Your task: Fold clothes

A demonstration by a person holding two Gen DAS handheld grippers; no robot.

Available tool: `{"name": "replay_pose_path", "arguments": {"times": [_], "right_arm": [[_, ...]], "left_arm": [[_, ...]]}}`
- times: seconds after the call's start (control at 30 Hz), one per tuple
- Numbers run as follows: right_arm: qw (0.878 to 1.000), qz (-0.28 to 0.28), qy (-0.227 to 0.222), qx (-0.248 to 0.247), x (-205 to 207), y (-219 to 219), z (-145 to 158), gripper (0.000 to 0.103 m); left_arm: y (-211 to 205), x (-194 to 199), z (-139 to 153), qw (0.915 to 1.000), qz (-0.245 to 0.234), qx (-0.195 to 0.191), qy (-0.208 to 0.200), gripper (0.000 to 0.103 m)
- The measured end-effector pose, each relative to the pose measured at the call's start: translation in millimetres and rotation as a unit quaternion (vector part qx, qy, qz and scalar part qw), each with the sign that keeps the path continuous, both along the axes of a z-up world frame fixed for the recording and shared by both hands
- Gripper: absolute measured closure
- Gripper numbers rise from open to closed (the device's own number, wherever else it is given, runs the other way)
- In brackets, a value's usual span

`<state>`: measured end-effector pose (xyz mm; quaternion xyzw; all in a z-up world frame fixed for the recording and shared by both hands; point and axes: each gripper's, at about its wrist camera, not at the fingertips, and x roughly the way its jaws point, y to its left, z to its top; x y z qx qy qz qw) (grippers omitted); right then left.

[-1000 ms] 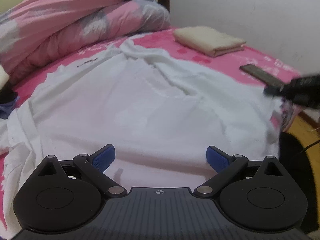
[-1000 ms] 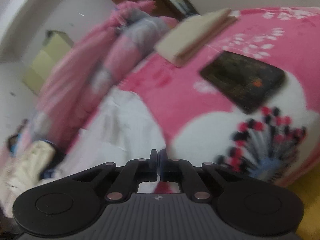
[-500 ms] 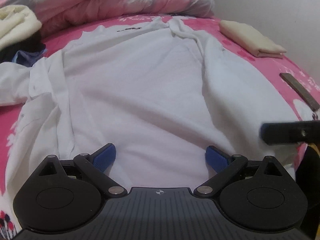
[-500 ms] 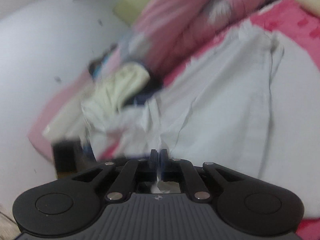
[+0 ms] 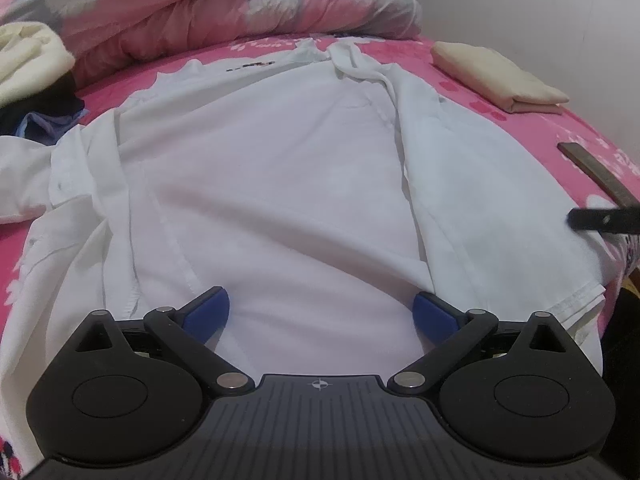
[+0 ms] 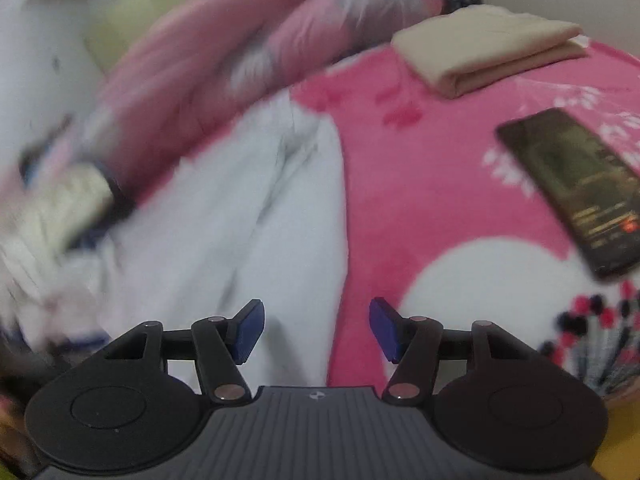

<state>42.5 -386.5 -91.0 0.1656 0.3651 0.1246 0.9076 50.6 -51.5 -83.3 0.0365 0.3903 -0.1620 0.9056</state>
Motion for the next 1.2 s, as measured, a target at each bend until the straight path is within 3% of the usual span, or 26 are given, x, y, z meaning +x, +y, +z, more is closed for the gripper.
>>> {"name": "replay_pose_path", "arguments": {"times": [0.03,0.07,0.1,0.13,0.2,0.33,0.43,0.53,0.73,0.93,1.0,1.07,1.13,1.2], "right_arm": [[0.999,0.014,-0.01,-0.03,-0.4,11.2,2.2,0.042],[0.998,0.028,-0.015,-0.049,0.6,19.9,4.7,0.064],[0.998,0.041,-0.011,-0.053,3.3,25.0,7.7,0.096],[0.997,0.052,-0.006,-0.05,6.4,29.2,9.8,0.101],[0.997,0.056,-0.01,-0.059,14.6,28.9,18.1,0.101],[0.995,0.012,-0.065,-0.081,52.8,-0.4,72.2,0.101],[0.99,-0.037,-0.101,-0.088,106.0,-36.1,114.8,0.101],[0.987,-0.08,-0.105,-0.089,171.9,-65.4,144.7,0.101],[0.968,-0.146,-0.126,-0.163,288.1,-87.8,186.4,0.101],[0.952,-0.177,-0.139,-0.209,363.9,-85.9,181.2,0.101],[0.948,-0.191,-0.124,-0.223,380.5,-86.4,165.0,0.101],[0.951,-0.193,-0.081,-0.228,396.7,-89.2,142.5,0.097],[0.956,-0.187,-0.019,-0.224,403.4,-93.4,120.9,0.086],[0.955,-0.189,-0.006,-0.229,388.0,-95.5,113.4,0.06]], "left_arm": [[0.0,-0.3,-0.2,1.0,0.001,-0.001,-0.001,0.003],[0.1,-0.2,-0.5,1.0,0.002,-0.004,-0.002,0.003],[0.2,-0.1,-0.8,1.0,0.003,-0.006,-0.003,0.003],[0.3,0.0,-1.0,0.9999,0.004,-0.009,-0.004,0.003],[0.1,0.6,-0.7,0.9999,0.003,-0.012,-0.007,0.003],[3.7,2.3,0.6,0.9996,-0.001,-0.027,-0.006,0.003],[6.6,5.9,2.2,0.9989,-0.001,-0.047,-0.002,0.003],[6.1,10.0,2.9,0.9984,-0.006,-0.056,0.001,0.003],[2.7,18.6,3.0,0.9977,-0.02,-0.065,0.003,0.003],[1.7,24.6,-1.2,0.9974,-0.029,-0.066,0.004,0.003],[-0.8,23.2,-2.9,0.9978,-0.037,-0.056,-0.002,0.003],[-1.4,21.6,-3.6,0.998,-0.04,-0.049,-0.005,0.003],[-0.6,20.8,-3.2,0.9979,-0.04,-0.05,-0.006,0.003],[2.1,20.4,-1.7,0.9977,-0.037,-0.058,-0.004,0.003]]}}
